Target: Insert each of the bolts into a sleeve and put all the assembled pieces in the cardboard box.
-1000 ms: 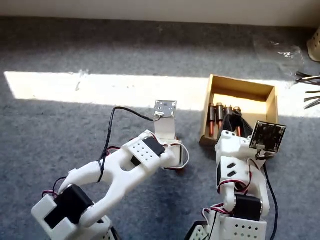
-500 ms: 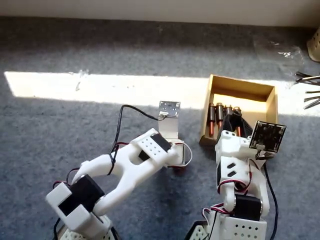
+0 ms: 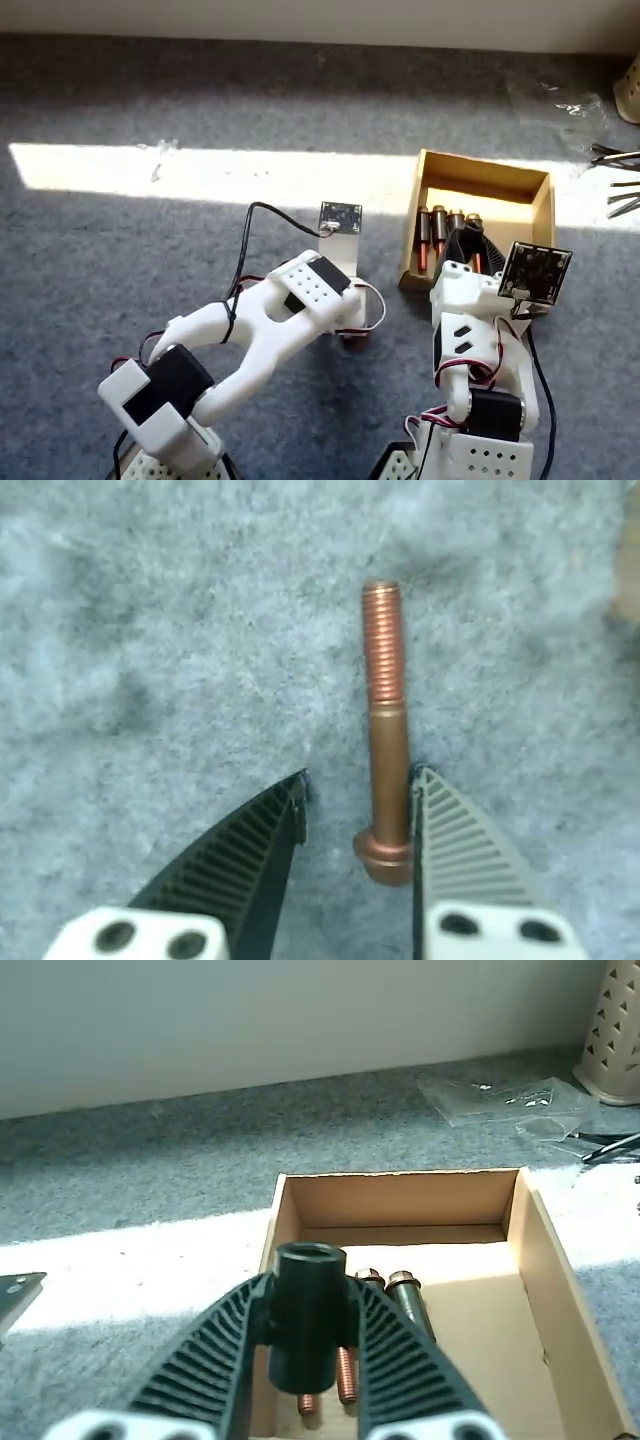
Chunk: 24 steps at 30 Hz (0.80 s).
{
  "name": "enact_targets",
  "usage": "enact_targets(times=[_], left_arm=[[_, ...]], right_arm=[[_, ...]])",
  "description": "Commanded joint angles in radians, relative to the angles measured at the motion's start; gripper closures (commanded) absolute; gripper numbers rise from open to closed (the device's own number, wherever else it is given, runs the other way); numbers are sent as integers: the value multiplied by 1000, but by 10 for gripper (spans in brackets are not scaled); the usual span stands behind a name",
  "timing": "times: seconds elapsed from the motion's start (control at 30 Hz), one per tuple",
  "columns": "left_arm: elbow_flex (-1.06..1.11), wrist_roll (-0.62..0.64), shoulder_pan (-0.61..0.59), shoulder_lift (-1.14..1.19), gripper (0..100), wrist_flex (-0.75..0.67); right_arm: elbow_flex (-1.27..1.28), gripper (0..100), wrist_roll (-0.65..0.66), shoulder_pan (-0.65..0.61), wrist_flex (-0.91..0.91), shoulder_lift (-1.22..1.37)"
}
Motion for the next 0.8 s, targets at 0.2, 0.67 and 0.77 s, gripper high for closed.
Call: enact_targets(times=[0.2,0.67,0.77], left_arm=[[-33,-127,-117,2,836,44],[-27,-466,-166,2,837,97],[-25,-511,-186,2,837,112]], right_arm=[[-10,995,-8,10,-28,-13],[-7,995,-8,7,-28,-13],[-7,995,-8,7,-28,-13]])
